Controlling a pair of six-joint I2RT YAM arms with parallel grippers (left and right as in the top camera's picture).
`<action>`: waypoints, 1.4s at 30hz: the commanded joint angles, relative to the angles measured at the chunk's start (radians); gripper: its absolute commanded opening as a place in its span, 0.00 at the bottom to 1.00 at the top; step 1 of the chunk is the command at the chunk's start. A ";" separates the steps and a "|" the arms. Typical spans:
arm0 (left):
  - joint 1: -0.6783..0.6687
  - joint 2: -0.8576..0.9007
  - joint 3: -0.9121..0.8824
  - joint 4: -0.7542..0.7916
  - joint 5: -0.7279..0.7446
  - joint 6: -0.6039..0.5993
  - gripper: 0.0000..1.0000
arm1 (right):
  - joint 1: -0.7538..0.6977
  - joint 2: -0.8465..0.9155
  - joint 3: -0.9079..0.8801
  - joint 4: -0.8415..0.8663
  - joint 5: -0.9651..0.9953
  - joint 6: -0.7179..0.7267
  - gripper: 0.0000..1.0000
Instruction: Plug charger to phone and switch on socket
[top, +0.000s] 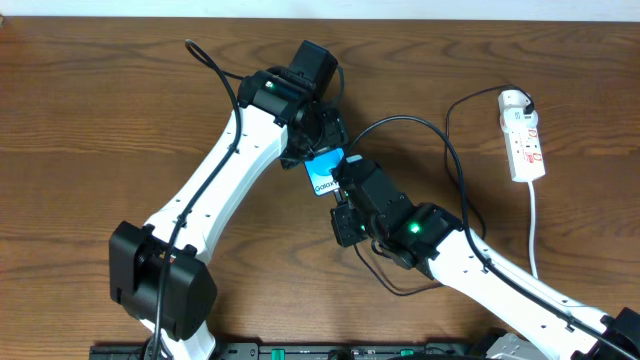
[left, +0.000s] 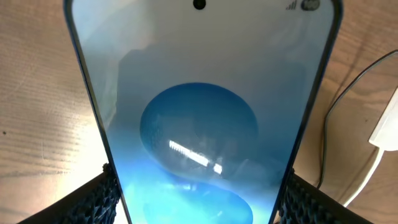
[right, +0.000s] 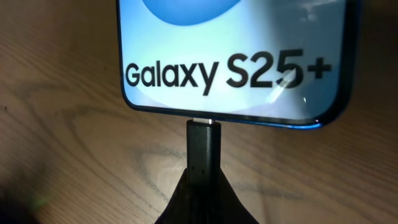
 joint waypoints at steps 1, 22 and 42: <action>-0.010 -0.027 0.006 -0.017 0.060 0.013 0.62 | 0.002 -0.003 0.011 0.067 0.057 -0.016 0.01; -0.011 -0.025 0.005 0.080 -0.046 0.037 0.62 | -0.057 -0.357 0.014 -0.183 0.127 -0.017 0.81; -0.137 0.233 0.005 0.287 -0.103 0.209 0.62 | -0.124 -0.791 0.014 -0.336 0.380 0.006 0.98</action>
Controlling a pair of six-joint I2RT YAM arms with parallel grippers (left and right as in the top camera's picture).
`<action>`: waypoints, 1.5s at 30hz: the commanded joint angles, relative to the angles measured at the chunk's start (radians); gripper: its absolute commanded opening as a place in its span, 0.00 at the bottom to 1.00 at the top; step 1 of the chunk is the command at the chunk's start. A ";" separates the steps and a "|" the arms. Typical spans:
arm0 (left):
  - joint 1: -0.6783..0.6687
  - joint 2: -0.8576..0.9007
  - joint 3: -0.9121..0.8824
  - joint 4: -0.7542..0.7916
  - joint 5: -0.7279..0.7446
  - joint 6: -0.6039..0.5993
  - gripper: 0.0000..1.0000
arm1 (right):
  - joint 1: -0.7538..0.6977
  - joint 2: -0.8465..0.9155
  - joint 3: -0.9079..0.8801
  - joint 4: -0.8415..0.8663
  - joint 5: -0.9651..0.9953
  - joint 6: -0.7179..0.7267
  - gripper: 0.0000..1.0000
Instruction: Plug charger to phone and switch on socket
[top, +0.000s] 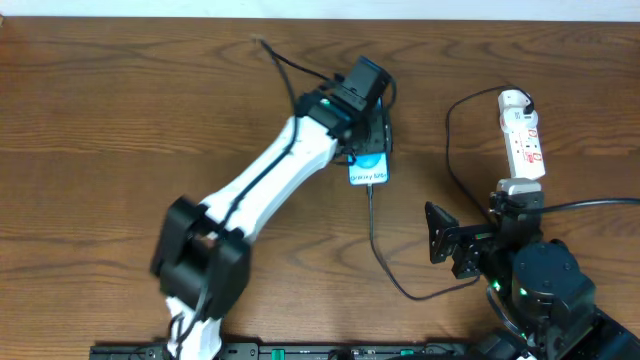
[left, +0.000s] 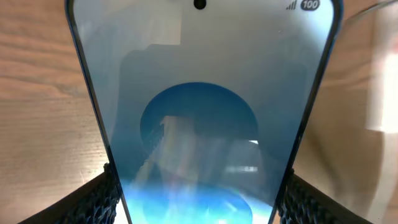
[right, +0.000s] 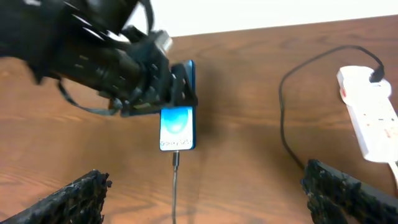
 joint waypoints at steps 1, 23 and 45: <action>0.006 0.092 0.006 -0.005 -0.035 0.060 0.62 | -0.010 0.007 0.011 -0.010 0.026 0.023 0.98; 0.006 0.216 0.005 0.056 -0.035 0.066 0.62 | -0.010 0.163 0.011 0.004 0.022 0.065 0.99; -0.018 0.282 0.005 0.119 -0.036 0.017 0.62 | -0.010 0.192 0.011 0.031 0.014 0.068 0.99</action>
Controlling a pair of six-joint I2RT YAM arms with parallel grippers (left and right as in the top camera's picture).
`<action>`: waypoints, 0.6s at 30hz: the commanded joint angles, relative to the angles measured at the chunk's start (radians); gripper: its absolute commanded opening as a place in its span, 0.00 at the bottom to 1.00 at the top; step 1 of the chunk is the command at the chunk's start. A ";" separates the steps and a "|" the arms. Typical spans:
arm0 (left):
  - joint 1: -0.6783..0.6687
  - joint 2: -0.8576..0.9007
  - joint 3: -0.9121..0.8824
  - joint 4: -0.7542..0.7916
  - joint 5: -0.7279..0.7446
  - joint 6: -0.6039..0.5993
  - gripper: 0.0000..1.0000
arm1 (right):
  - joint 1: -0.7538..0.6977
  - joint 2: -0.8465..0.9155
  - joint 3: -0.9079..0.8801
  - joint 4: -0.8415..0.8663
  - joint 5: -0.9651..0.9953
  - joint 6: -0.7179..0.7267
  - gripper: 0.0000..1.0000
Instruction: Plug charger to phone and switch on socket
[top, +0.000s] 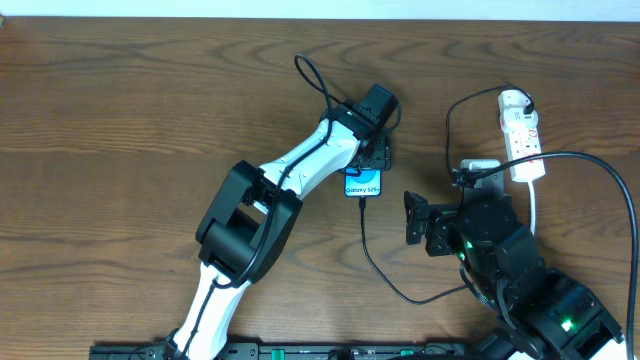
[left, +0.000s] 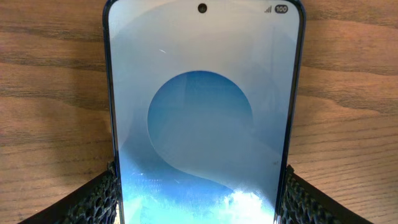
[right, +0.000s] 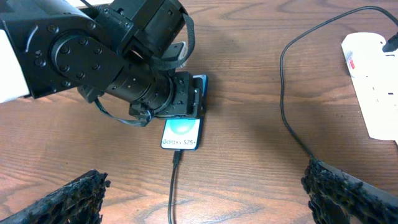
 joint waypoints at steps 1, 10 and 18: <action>-0.002 0.043 0.005 0.004 -0.004 -0.011 0.62 | -0.010 -0.003 0.011 0.007 0.005 0.016 0.99; -0.003 0.043 0.005 0.037 -0.069 -0.011 0.62 | -0.010 -0.003 0.011 0.011 0.005 0.016 0.99; -0.003 0.045 0.005 0.093 -0.077 -0.008 0.62 | -0.010 -0.003 0.011 0.026 0.005 0.016 0.99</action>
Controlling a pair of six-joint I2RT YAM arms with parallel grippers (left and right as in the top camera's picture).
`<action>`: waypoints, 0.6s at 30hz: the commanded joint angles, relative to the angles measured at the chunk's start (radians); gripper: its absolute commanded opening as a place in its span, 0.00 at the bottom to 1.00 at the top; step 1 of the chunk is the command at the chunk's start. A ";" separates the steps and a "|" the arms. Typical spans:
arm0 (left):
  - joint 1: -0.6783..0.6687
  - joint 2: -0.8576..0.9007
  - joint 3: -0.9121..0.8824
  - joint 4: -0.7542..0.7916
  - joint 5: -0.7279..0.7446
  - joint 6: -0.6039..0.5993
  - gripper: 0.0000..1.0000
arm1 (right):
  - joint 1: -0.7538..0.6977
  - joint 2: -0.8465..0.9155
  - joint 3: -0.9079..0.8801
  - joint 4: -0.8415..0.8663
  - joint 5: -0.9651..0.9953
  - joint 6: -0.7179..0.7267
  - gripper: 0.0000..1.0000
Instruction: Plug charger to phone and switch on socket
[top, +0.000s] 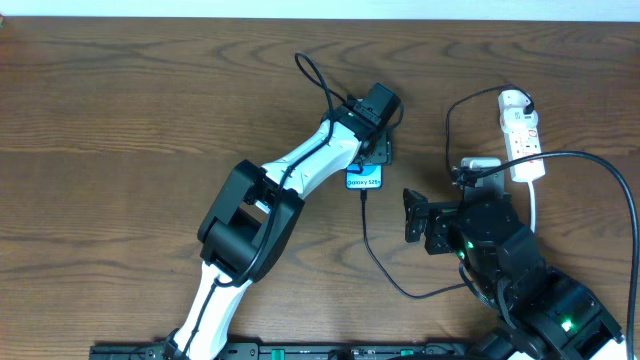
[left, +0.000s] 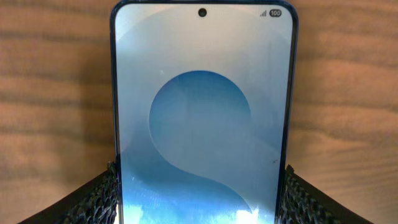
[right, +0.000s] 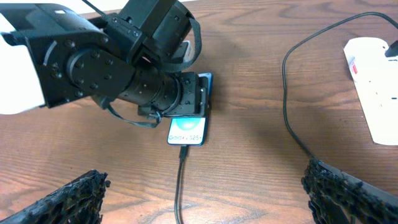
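Note:
A blue Galaxy phone with a lit screen sits low over the table, right of centre. My left gripper is shut on its sides, and both fingers flank the screen. A black charger cable is plugged into the phone's bottom edge and loops off toward the white power strip. My right gripper is open and holds nothing, to the right of and below the phone. In its own view the right gripper faces the phone from a distance.
The power strip lies at the far right with a black plug in its top end. A white lead runs from the strip toward the front edge. The cable's slack curves over the wood between the phone and my right arm.
The phone and my left gripper have shifted very slightly up and to the right. My right gripper is still open in nearly the same place. The cable remains plugged in.
First my right gripper was shut on the charger plug at the phone's bottom port while my left held the phone mid-table. Then the right gripper was open and drawn back to the lower right, with the phone carried rightward. Since then the phone has stayed near the strip, plugged in.

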 joint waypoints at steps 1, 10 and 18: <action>-0.001 0.034 0.005 0.021 -0.018 -0.005 0.62 | -0.010 -0.002 0.011 0.002 0.005 0.015 0.99; -0.001 0.034 -0.026 0.022 -0.017 -0.005 0.62 | -0.010 -0.002 0.011 0.003 0.005 0.015 0.99; -0.001 0.034 -0.055 0.022 -0.017 -0.042 0.63 | -0.010 -0.002 0.011 0.002 0.005 0.015 0.99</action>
